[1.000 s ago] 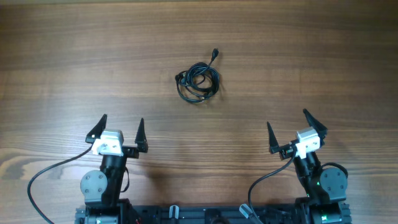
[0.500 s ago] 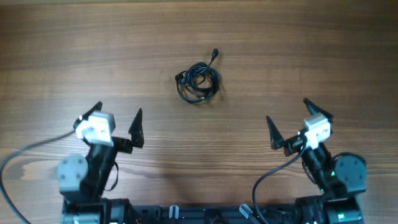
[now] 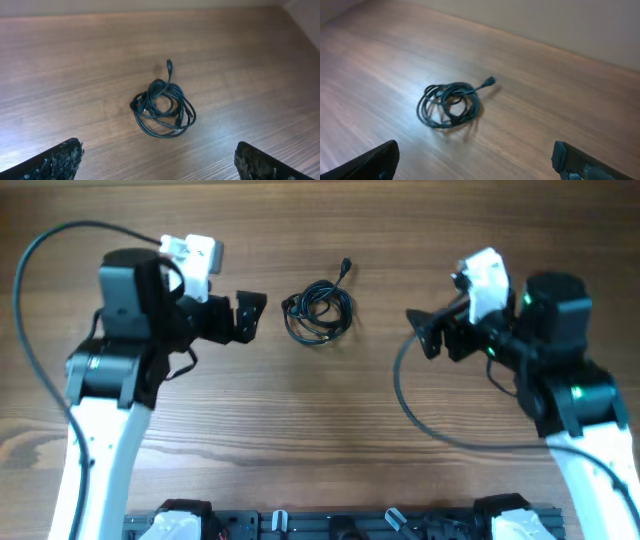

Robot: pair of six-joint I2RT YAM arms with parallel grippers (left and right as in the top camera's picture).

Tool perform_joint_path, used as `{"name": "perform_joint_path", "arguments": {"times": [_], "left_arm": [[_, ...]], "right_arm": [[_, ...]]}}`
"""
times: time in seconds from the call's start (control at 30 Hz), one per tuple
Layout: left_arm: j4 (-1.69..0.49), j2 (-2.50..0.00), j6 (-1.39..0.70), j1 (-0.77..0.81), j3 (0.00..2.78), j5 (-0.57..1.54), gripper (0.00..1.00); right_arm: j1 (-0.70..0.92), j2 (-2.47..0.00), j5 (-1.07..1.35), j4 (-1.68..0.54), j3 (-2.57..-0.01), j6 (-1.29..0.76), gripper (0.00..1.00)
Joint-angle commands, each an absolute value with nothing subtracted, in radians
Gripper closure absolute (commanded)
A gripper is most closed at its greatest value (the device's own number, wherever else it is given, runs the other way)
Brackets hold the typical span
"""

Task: Untangle cables
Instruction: 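Move both grippers toward the black cable bundle, left gripper grasping a loop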

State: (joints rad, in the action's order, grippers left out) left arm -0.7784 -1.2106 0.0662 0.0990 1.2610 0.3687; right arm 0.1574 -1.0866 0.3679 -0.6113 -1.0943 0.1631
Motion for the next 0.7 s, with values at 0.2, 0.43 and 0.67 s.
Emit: {"name": "perform_joint_path", "arguments": {"times": [0.2, 0.43, 0.67], "left_arm": [[-0.742, -1.427, 0.035, 0.121, 1.279, 0.490, 0.00], [-0.532, -1.613, -0.301, 0.155, 1.279, 0.350, 0.16], [-0.380, -1.752, -0.500, 0.260, 1.279, 0.211, 0.36]], "right_arm": [[0.163, -1.256, 0.623, -0.604, -1.131, 0.154, 0.00], [0.163, -1.309, 0.704, -0.585, -1.131, 0.102, 0.06], [0.163, -1.332, 0.563, -0.587, -1.131, -0.037, 0.22]]}}
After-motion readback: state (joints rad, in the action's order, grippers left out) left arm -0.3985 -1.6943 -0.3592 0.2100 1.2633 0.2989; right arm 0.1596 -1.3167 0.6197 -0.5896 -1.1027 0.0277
